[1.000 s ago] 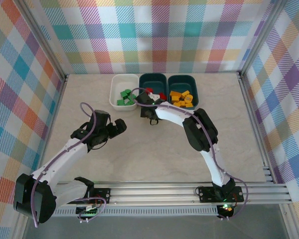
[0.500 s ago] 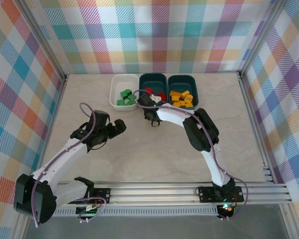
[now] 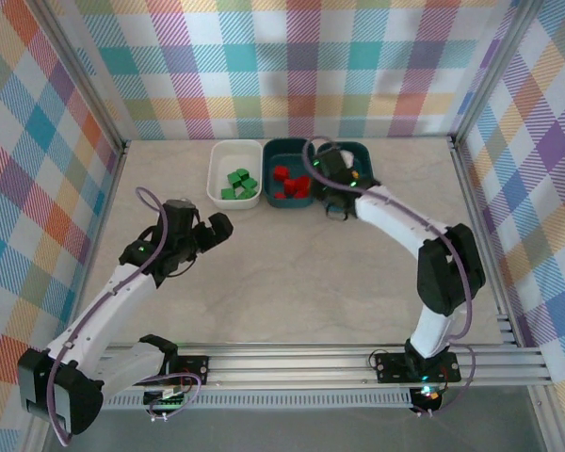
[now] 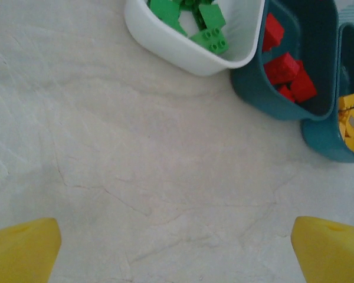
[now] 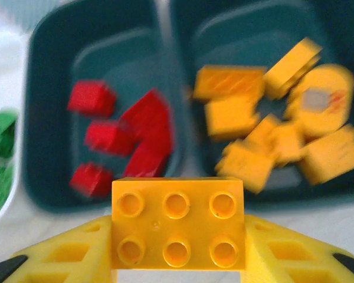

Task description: Sort the legos into containers by color

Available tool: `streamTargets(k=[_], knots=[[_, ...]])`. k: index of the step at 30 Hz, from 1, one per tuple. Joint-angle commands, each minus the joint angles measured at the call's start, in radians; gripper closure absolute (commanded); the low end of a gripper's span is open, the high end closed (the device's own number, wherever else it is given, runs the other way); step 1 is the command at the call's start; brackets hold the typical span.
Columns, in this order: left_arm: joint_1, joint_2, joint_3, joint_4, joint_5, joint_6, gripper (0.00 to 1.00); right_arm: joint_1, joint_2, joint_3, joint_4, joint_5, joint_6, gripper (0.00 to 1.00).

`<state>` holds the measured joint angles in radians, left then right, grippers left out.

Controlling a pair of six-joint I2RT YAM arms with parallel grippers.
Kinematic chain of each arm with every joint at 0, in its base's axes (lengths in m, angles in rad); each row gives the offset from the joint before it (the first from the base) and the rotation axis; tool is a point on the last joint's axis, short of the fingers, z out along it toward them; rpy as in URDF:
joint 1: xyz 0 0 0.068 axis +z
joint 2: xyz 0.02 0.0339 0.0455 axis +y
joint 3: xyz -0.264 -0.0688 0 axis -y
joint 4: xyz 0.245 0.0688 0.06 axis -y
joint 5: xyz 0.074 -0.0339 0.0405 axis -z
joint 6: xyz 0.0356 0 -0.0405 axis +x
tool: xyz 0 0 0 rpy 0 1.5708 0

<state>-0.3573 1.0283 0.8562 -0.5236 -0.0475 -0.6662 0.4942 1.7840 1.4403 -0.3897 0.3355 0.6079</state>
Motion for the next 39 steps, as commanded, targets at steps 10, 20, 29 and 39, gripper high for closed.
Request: streamTargets(k=[10, 20, 29, 39], knots=[[0.018, 0.048, 0.046, -0.096, -0.039, -0.018, 0.0, -0.189, 0.298, 0.341, -0.21, -0.246, -0.148, 0.35], [0.015, 0.02, 0.118, -0.101, 0.037, 0.06, 0.0, -0.152, -0.206, -0.061, -0.002, -0.161, -0.143, 0.17], [-0.091, -0.128, 0.025, 0.195, -0.341, 0.103, 0.0, -0.082, -0.724, -0.628, 0.437, -0.138, -0.121, 0.0], [0.074, -0.133, -0.402, 0.898, -0.421, 0.586, 0.0, -0.114, -0.923, -0.978, 0.681, -0.125, -0.637, 0.0]])
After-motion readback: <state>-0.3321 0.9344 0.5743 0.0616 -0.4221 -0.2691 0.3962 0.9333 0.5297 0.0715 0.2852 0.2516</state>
